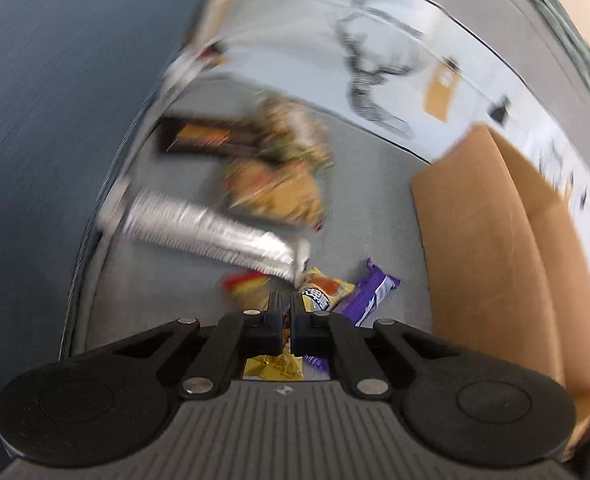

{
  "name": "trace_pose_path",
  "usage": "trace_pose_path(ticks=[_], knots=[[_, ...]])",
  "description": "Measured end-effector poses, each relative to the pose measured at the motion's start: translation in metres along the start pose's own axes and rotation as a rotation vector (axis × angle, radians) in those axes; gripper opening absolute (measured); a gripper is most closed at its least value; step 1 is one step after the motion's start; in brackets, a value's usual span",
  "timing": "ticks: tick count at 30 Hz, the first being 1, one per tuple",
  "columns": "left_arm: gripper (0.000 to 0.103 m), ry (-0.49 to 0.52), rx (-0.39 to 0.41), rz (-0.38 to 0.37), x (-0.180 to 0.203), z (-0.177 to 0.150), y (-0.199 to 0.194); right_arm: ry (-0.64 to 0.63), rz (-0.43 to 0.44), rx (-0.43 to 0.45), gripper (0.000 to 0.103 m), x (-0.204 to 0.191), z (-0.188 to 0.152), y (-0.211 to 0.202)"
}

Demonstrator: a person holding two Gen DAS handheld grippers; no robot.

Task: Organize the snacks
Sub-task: 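Grasp the yellow snack bar with the left gripper while the right gripper grasps the red wafer pack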

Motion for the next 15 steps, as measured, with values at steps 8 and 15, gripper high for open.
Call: trace_pose_path(ticks=[8, 15], knots=[[0.023, -0.103, -0.003, 0.029, -0.019, -0.008, -0.013, 0.003, -0.001, -0.004, 0.062, 0.001, -0.002, -0.001], [0.032, -0.002, -0.010, -0.005, 0.008, -0.007, -0.002, 0.008, 0.001, -0.013, 0.068, 0.003, -0.003, 0.001]])
Point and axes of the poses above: each gripper's, at about its wrist camera, not at the fingertips, and y roughly the way its jaws point, x to its right, z to its top, the point moved 5 cm from there along y, roughly the way its jaws point, and after that the axes turned 8 degrees about -z, right-handed, at the moved point
